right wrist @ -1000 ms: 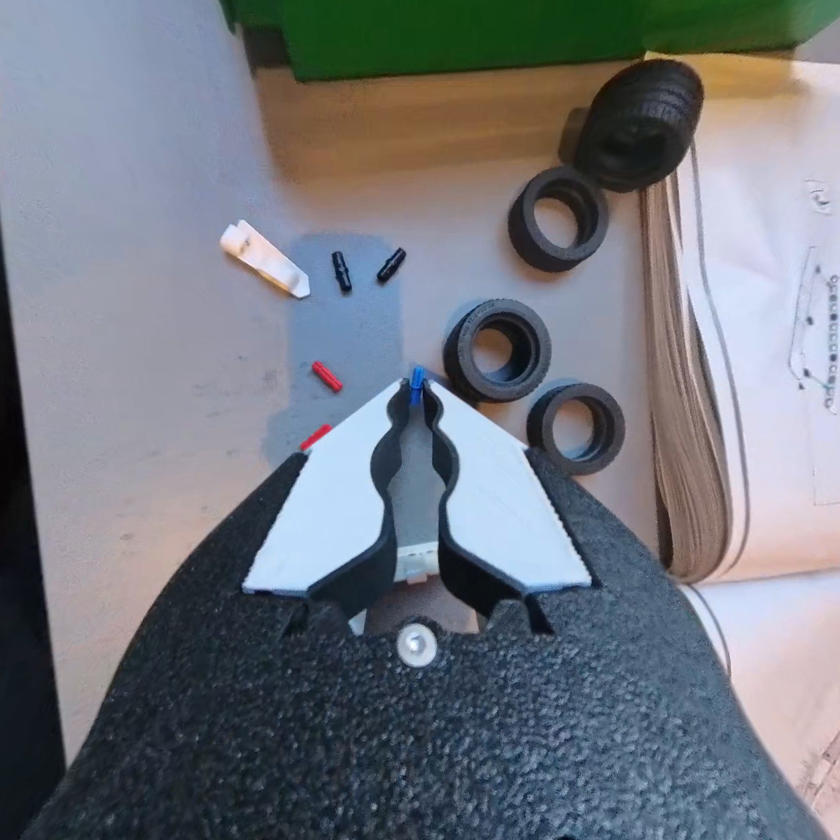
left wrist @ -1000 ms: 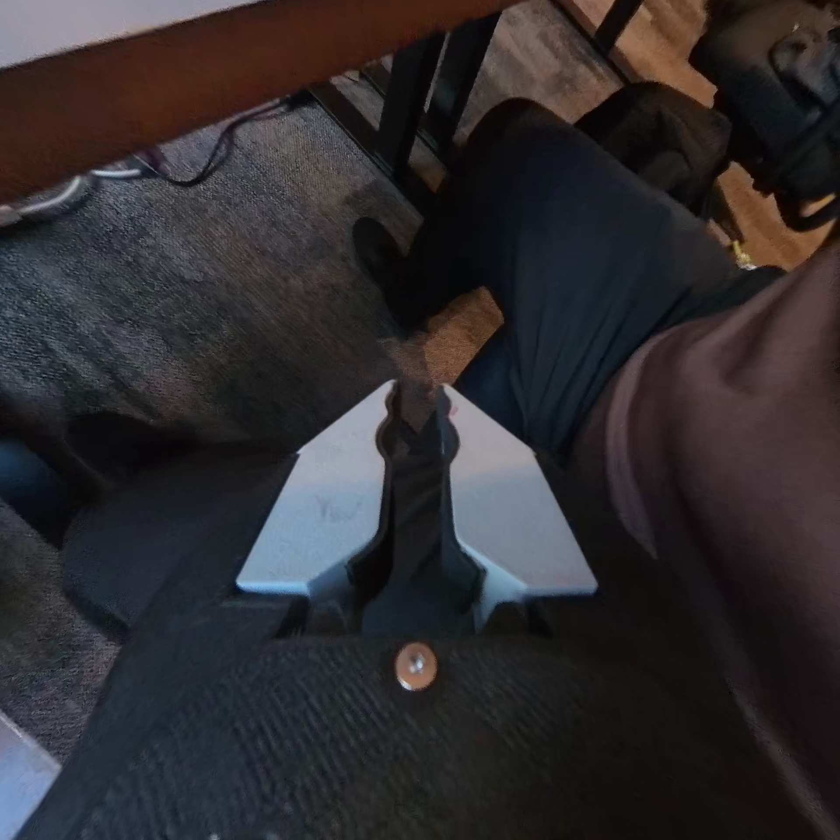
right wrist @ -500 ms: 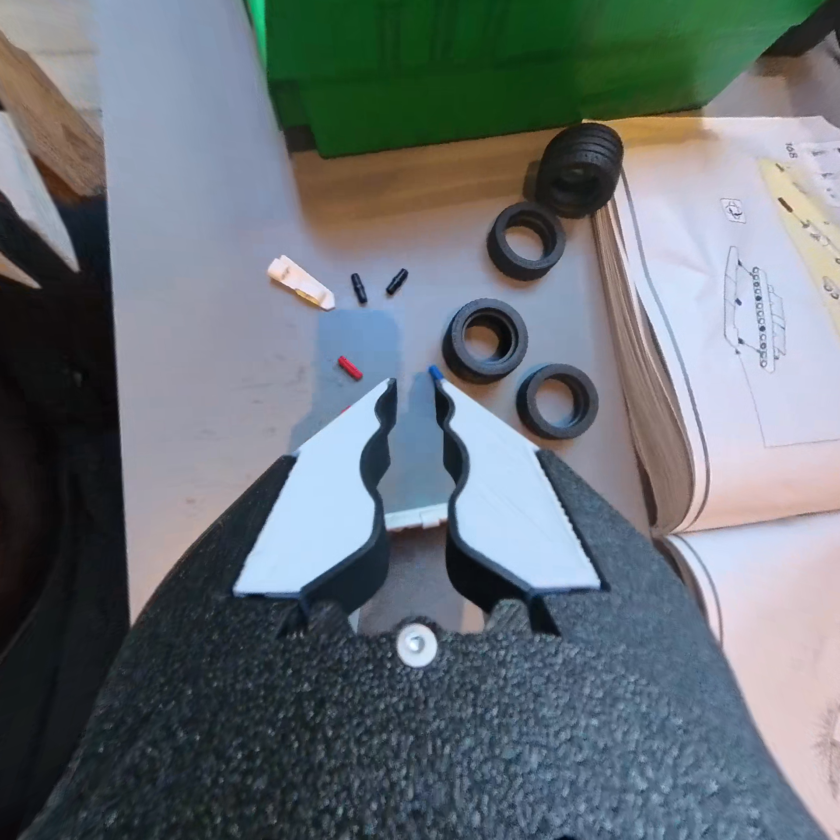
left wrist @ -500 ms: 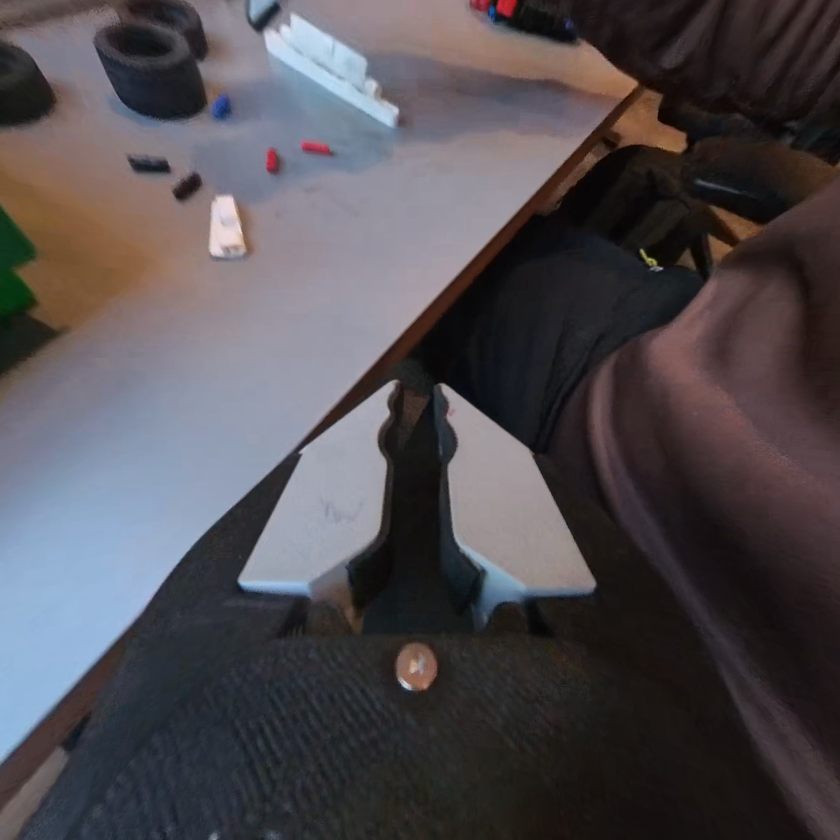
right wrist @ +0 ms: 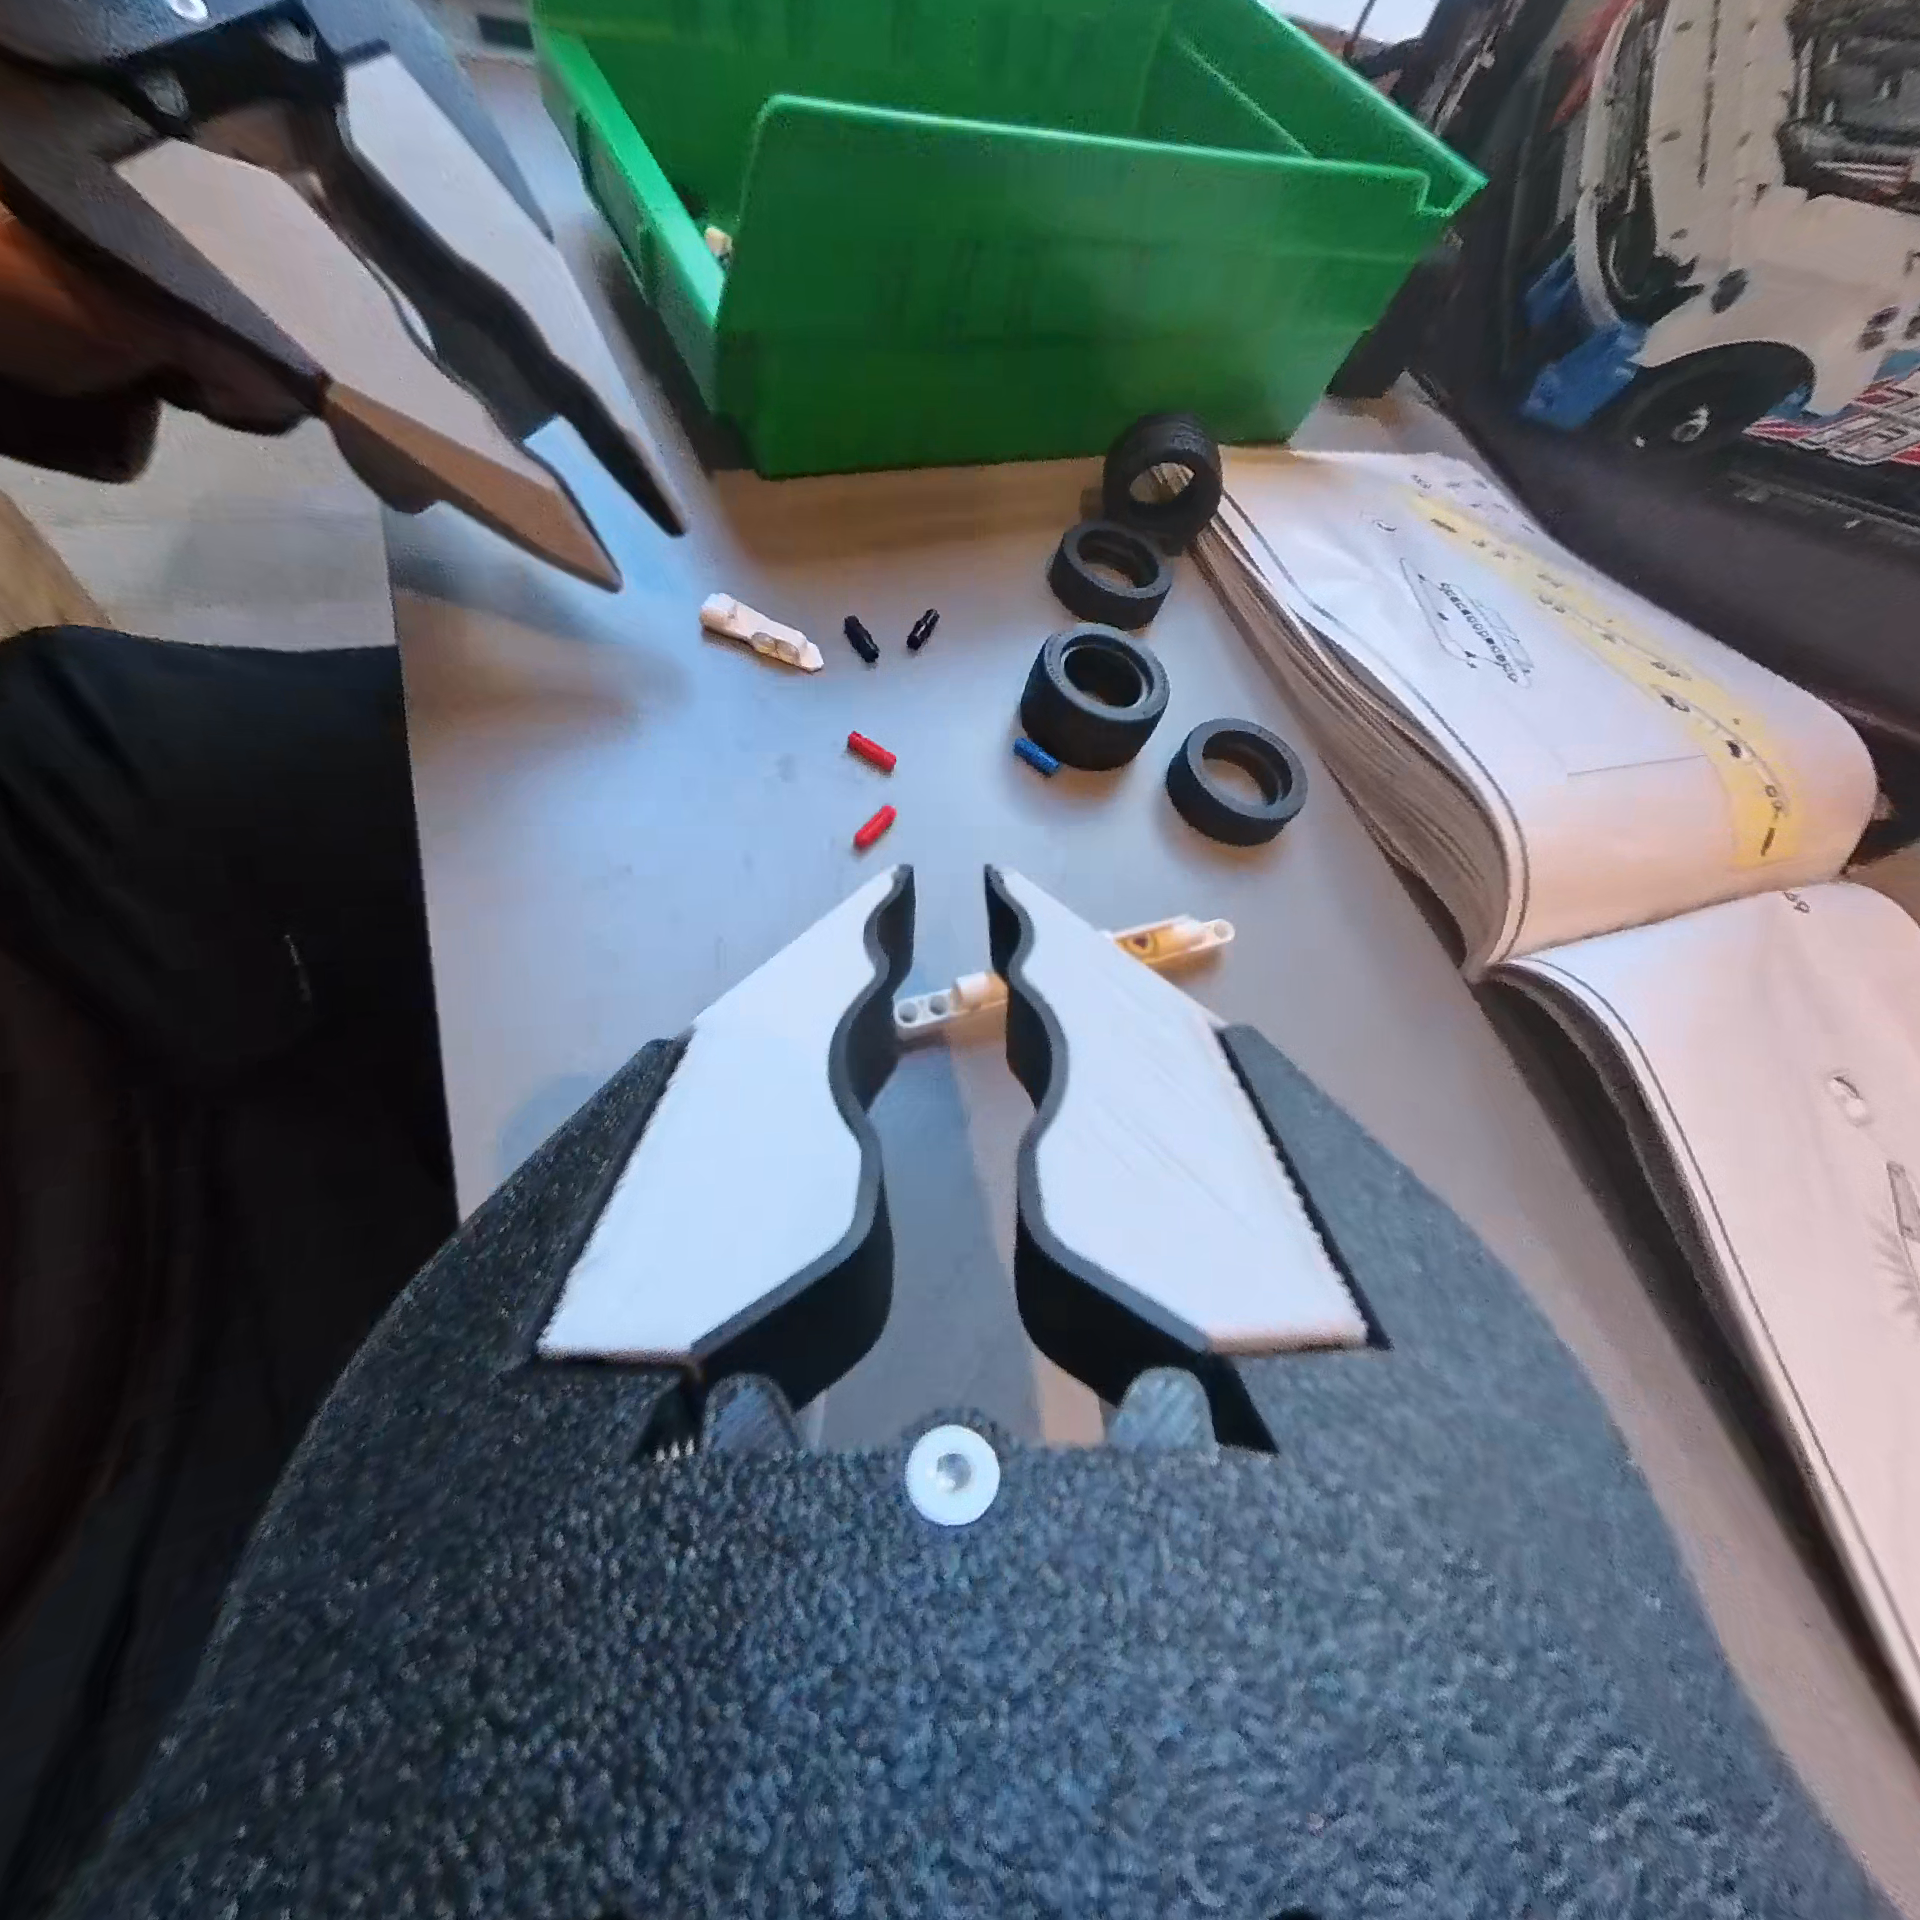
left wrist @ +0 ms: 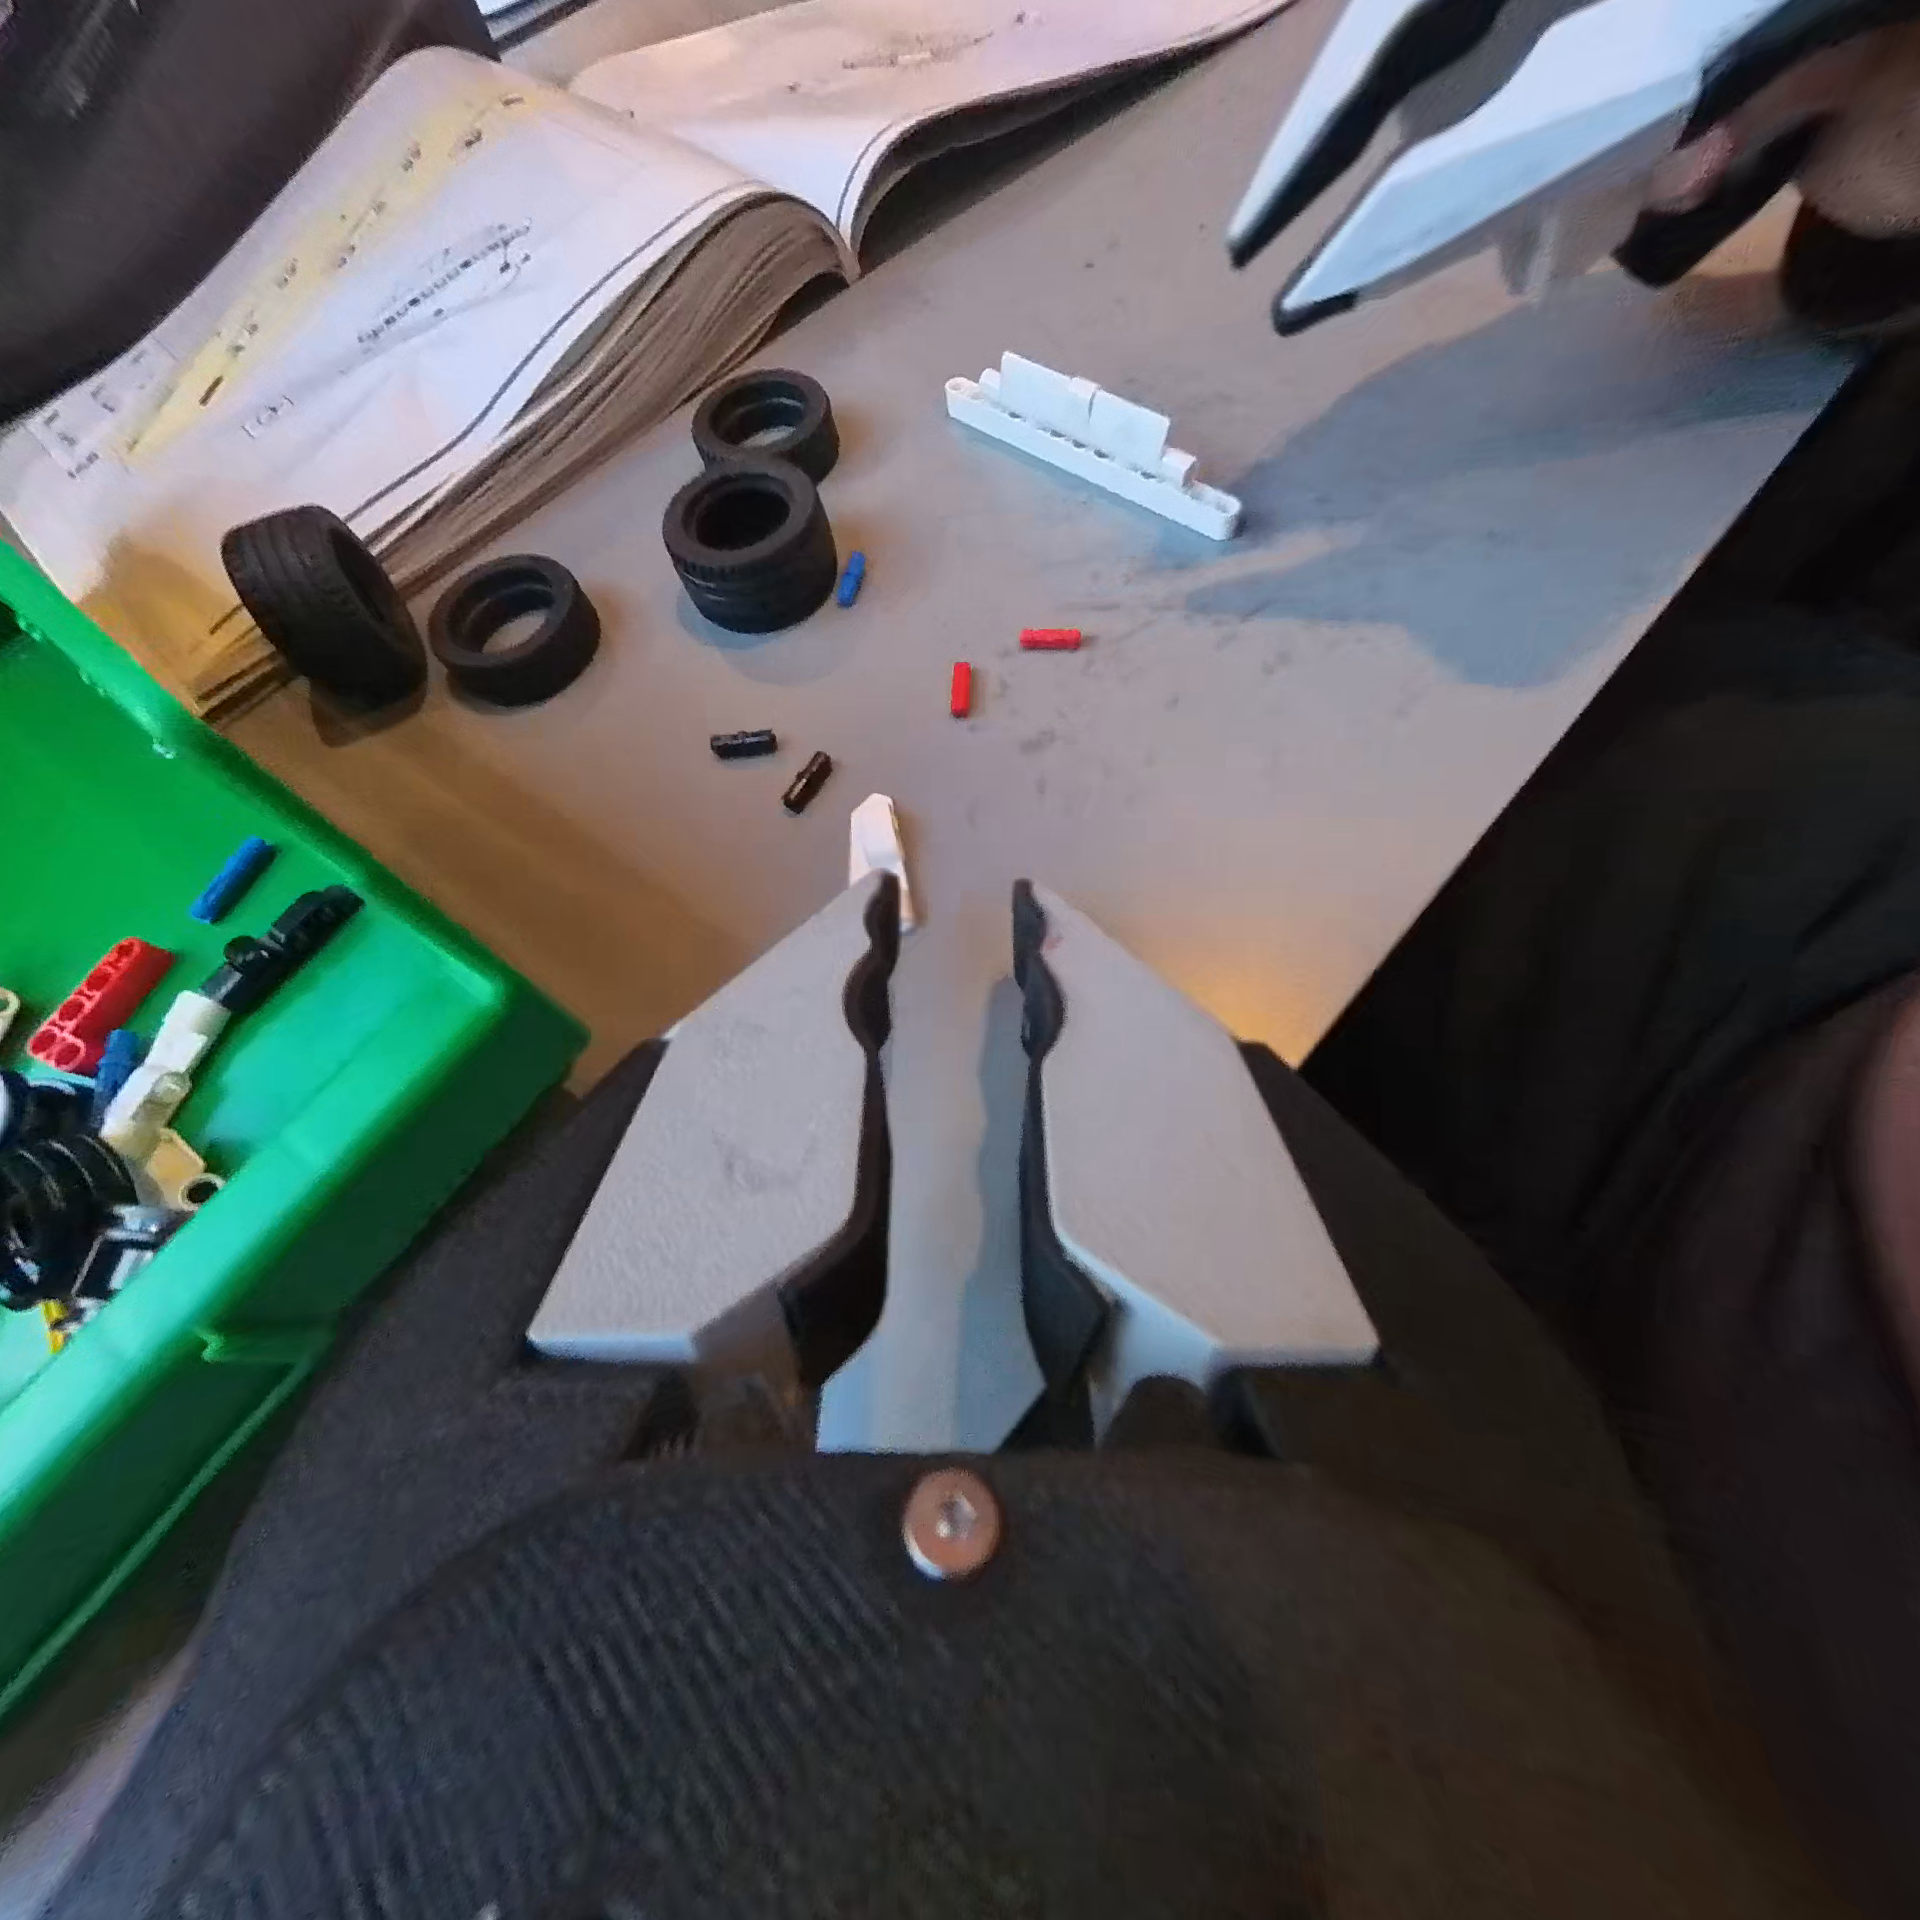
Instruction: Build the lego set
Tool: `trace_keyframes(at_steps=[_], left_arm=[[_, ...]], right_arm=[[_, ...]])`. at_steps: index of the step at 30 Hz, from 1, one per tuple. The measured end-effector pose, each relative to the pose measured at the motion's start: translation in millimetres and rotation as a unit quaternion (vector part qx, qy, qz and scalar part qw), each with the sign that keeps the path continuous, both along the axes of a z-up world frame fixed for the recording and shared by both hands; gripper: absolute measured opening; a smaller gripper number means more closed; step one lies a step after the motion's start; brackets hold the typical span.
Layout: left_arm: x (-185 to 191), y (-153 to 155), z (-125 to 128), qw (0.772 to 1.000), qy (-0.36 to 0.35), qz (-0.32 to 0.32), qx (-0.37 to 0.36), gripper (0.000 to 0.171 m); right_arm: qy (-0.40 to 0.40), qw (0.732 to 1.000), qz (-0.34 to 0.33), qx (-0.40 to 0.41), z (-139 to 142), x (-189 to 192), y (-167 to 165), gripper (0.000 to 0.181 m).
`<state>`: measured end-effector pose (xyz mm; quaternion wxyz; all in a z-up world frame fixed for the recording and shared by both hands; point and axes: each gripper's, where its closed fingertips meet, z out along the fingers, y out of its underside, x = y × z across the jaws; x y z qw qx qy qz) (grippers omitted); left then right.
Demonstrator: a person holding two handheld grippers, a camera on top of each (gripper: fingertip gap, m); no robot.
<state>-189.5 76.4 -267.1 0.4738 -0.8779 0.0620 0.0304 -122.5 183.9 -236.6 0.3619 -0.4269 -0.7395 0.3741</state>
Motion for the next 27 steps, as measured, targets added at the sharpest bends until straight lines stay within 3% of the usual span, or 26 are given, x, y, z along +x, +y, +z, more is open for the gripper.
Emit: trace_keyframes(at_steps=[10, 18, 23, 27], left_arm=[[11, 18, 0, 0.998, 0.031, -0.051, 0.032, 0.019], [16, 20, -6, 0.998, 0.01, -0.062, 0.023, 0.02], [16, 17, 9, 0.994, 0.027, -0.058, 0.086, 0.013], [19, 17, 6, 0.994, 0.025, -0.069, 0.075, 0.025]], right_arm=[[0.029, 0.999, 0.004, -0.018, -6, 21, -6, 0.016], [0.031, 0.996, 0.002, -0.078, 1, 9, 6, 0.02], [0.057, 0.996, 0.019, -0.073, 8, -9, 8, 0.015], [0.061, 0.995, 0.041, -0.066, 12, -24, 7, 0.02]])
